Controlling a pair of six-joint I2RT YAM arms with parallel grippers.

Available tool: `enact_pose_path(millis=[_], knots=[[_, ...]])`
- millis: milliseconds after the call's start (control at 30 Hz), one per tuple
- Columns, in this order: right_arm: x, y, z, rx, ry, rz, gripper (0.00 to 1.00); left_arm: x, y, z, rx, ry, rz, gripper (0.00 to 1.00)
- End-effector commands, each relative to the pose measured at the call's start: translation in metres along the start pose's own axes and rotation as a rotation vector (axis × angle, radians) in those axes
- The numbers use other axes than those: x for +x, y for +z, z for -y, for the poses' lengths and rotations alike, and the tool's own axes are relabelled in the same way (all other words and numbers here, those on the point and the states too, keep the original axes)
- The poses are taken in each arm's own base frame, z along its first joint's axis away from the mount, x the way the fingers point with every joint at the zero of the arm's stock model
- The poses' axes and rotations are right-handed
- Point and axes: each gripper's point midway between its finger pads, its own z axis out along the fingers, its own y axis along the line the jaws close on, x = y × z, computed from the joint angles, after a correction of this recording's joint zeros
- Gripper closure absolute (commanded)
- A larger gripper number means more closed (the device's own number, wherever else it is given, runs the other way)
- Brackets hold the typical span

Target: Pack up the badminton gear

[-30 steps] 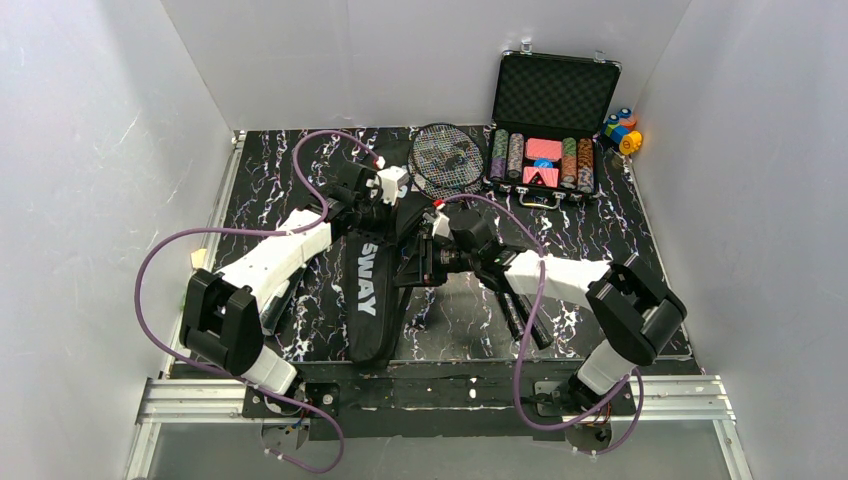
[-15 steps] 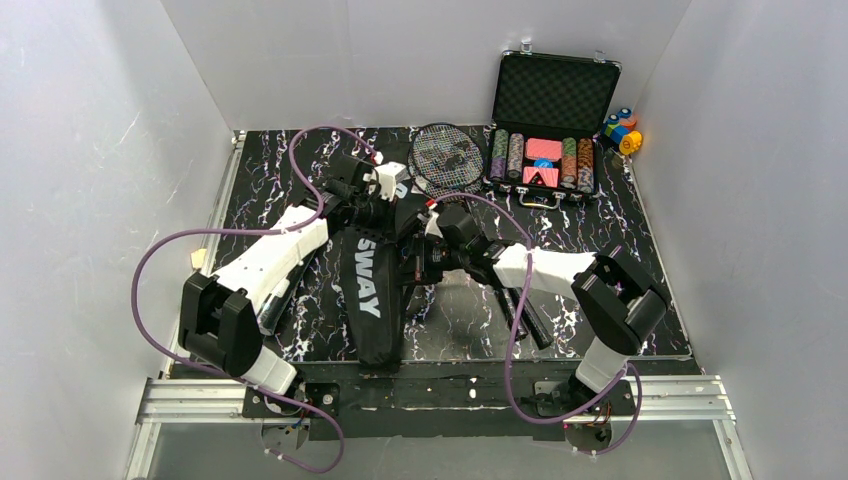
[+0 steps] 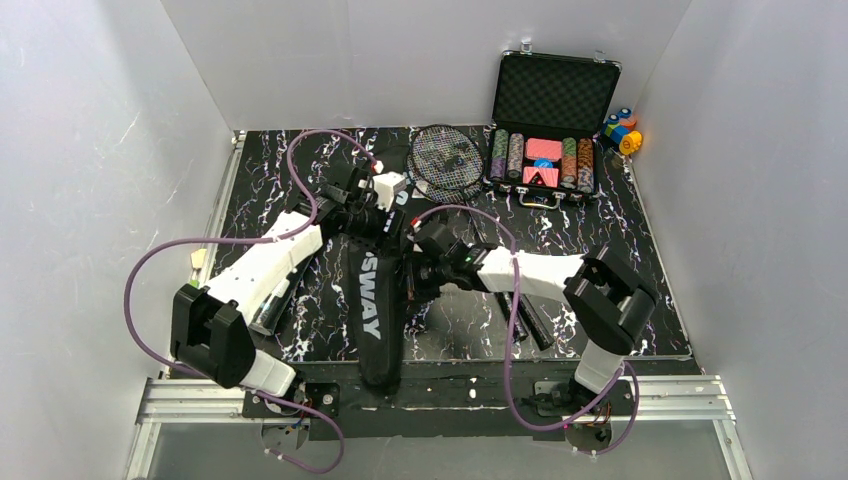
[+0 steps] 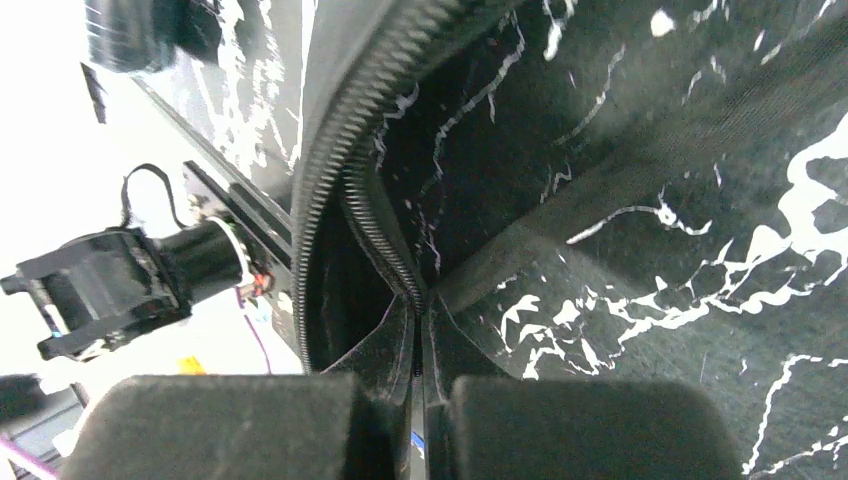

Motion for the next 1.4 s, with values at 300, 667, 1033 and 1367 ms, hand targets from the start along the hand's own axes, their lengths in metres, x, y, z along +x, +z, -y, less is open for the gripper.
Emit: enact_pose_path(millis=[300, 667, 1033, 1367], knots=[[-0.009, -0.019, -0.017, 0.136, 0.041, 0.004, 0.99, 0.018, -0.035, 0.050, 0.205, 0.055, 0.075, 0.34], [-0.037, -0.042, -0.058, 0.056, 0.089, 0.039, 0.99, 0.043, -0.063, 0.077, 0.285, 0.205, 0.094, 0.35], [-0.054, -0.046, -0.085, -0.025, 0.122, 0.035, 0.99, 0.065, -0.075, 0.055, 0.062, 0.273, 0.105, 0.27], [-0.056, -0.047, -0.086, -0.028, 0.124, 0.042, 0.99, 0.069, -0.069, 0.057, 0.070, 0.199, 0.058, 0.29]])
